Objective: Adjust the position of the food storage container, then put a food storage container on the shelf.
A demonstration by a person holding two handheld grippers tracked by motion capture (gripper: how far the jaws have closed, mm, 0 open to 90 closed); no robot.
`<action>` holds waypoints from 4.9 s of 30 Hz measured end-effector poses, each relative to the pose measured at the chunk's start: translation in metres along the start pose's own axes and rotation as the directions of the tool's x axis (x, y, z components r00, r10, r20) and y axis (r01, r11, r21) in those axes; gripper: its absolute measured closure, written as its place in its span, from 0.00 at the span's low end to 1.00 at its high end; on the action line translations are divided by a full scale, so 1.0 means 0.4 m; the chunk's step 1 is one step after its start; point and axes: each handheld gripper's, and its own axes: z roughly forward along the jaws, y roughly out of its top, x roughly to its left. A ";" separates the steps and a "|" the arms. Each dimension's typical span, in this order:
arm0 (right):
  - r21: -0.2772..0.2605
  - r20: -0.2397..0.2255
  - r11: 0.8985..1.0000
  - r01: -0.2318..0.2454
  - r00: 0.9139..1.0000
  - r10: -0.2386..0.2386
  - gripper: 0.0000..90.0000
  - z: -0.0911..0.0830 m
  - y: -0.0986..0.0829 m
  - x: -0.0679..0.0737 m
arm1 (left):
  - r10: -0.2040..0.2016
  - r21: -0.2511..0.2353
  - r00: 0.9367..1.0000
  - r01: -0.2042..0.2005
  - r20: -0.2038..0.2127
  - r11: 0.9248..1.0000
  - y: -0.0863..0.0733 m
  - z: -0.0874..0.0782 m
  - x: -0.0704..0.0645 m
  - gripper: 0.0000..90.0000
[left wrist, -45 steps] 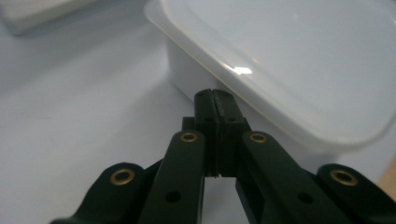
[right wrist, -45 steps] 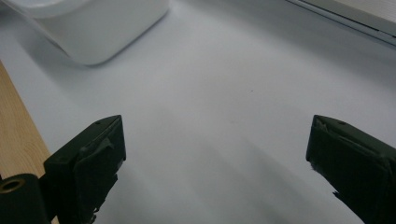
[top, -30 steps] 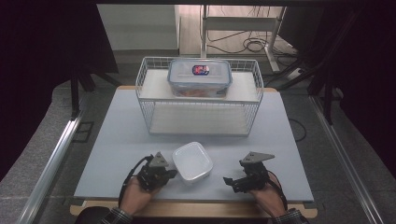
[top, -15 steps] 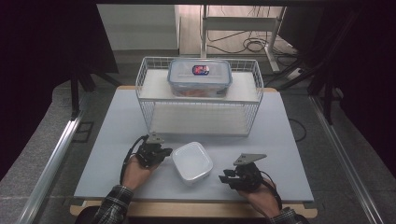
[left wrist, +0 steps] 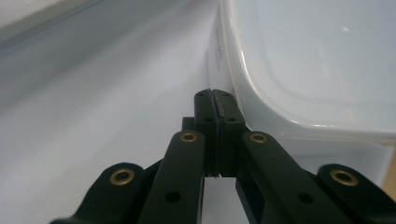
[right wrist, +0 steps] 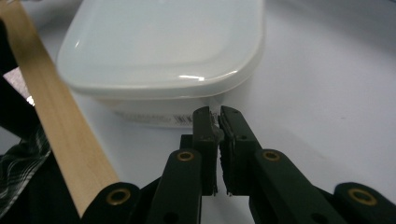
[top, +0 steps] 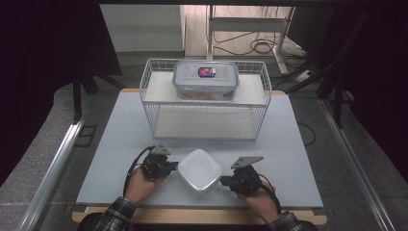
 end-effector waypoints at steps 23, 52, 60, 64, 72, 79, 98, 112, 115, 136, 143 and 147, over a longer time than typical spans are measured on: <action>-0.041 0.067 0.998 -0.055 0.996 0.058 0.93 0.009 0.042 -0.081 | -0.052 -0.031 0.998 0.053 0.038 0.998 -0.029 -0.017 -0.083 0.97; -0.161 0.103 0.987 -0.001 0.995 0.018 0.03 -0.060 0.006 -0.070 | -0.056 -0.099 0.995 0.048 -0.087 0.994 -0.057 -0.068 -0.035 0.05; -0.118 0.053 0.993 -0.006 0.998 0.013 0.03 -0.060 0.017 -0.031 | 0.006 -0.104 0.997 -0.015 -0.080 0.994 -0.018 -0.086 -0.069 0.04; -0.114 0.025 0.993 -0.024 0.999 0.027 0.02 -0.060 0.028 -0.012 | 0.031 -0.100 0.998 -0.036 -0.049 0.994 0.001 -0.081 -0.086 0.04; -0.079 -0.014 0.995 -0.066 0.998 0.065 0.16 -0.041 0.041 -0.011 | 0.013 -0.097 0.999 -0.009 0.041 0.995 0.037 -0.052 -0.091 0.09; -0.036 -0.072 0.991 -0.127 0.990 0.125 0.23 0.000 0.051 -0.026 | -0.042 -0.034 0.990 0.047 0.135 0.998 0.034 0.004 -0.074 0.11; -0.045 -0.115 0.931 -0.363 0.927 0.356 0.74 -0.048 0.043 -0.032 | -0.168 -0.023 0.969 0.175 0.181 0.984 0.032 -0.046 -0.069 0.68; -0.136 -0.092 0.920 -0.368 0.929 0.359 0.87 -0.063 0.044 -0.034 | -0.189 -0.107 0.974 0.202 0.123 0.974 0.032 -0.060 -0.077 0.86; -0.153 -0.072 0.928 -0.340 0.940 0.333 0.88 -0.062 0.045 -0.029 | -0.204 -0.113 0.970 0.219 0.131 0.969 0.029 -0.057 -0.071 0.86; -0.224 0.001 0.951 -0.213 0.976 0.218 0.87 -0.072 0.088 -0.020 | -0.166 -0.199 0.985 0.173 0.050 0.965 0.062 -0.094 -0.078 0.88; -0.245 0.005 0.950 -0.192 0.980 0.199 0.87 -0.084 0.115 -0.019 | -0.150 -0.226 0.988 0.155 0.039 0.962 0.081 -0.119 -0.076 0.88; -0.259 0.007 0.949 -0.178 0.983 0.186 0.87 -0.093 0.131 -0.020 | -0.138 -0.245 0.990 0.142 0.031 0.959 0.097 -0.136 -0.078 0.88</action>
